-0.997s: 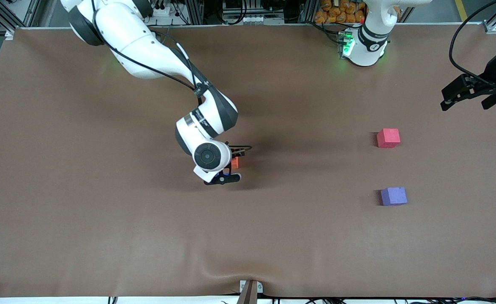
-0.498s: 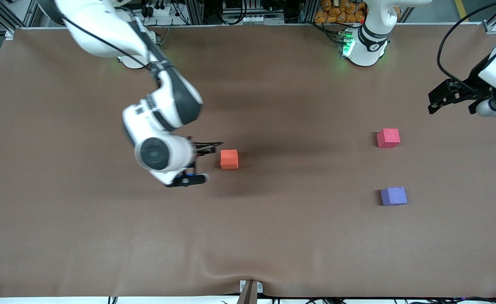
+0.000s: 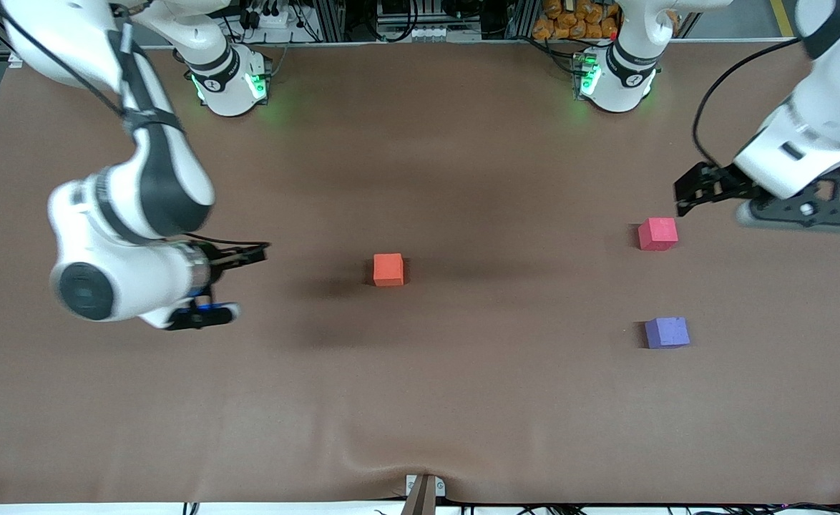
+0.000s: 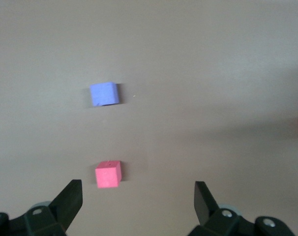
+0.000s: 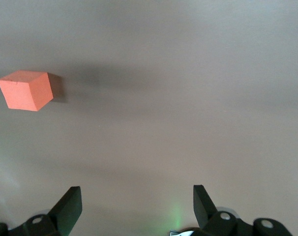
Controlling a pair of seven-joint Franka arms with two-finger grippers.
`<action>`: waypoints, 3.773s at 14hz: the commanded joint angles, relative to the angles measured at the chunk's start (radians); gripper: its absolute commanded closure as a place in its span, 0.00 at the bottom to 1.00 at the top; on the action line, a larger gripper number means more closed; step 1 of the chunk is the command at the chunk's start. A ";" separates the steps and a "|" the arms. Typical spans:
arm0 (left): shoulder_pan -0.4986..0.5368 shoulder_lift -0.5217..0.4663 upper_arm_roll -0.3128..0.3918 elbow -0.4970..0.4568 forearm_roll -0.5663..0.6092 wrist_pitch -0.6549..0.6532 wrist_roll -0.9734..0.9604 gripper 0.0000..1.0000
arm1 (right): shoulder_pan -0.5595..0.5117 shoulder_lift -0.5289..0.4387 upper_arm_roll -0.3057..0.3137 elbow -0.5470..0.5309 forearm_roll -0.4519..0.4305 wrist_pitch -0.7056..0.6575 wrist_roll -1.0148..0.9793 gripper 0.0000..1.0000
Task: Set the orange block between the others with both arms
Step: 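Withdraw the right gripper while the left gripper reaches the orange cube, then lower the left gripper and grasp the orange cube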
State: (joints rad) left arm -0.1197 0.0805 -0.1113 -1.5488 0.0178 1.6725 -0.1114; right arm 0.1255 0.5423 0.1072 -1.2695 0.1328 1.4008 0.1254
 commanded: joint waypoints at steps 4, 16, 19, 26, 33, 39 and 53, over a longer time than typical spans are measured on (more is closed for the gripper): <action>-0.072 0.125 -0.084 0.019 0.017 0.107 -0.151 0.00 | -0.125 -0.059 -0.003 0.013 -0.032 0.110 -0.007 0.00; -0.398 0.436 -0.070 0.194 0.016 0.203 -0.588 0.00 | -0.195 -0.094 0.000 -0.266 -0.139 0.159 -0.168 0.00; -0.448 0.524 -0.068 0.242 0.016 0.285 -0.697 0.00 | -0.162 -0.185 0.005 -0.387 -0.137 0.167 -0.161 0.00; -0.531 0.646 -0.067 0.282 0.014 0.460 -0.856 0.00 | -0.156 -0.361 0.000 -0.522 -0.137 0.246 -0.161 0.00; -0.686 0.768 0.065 0.332 0.013 0.591 -0.944 0.00 | -0.230 -0.487 -0.001 -0.354 -0.127 0.100 -0.156 0.00; -0.701 0.817 0.068 0.332 0.014 0.653 -0.903 0.00 | -0.239 -0.484 -0.003 -0.168 -0.093 -0.039 -0.158 0.00; -0.713 0.878 0.068 0.323 0.016 0.736 -0.843 0.13 | -0.187 -0.510 -0.103 -0.203 -0.084 0.047 -0.395 0.00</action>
State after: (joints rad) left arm -0.8210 0.9398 -0.0576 -1.2521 0.0178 2.3998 -0.9610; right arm -0.0781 0.0494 0.0230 -1.4702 0.0352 1.4592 -0.2610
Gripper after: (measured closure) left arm 0.062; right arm 0.000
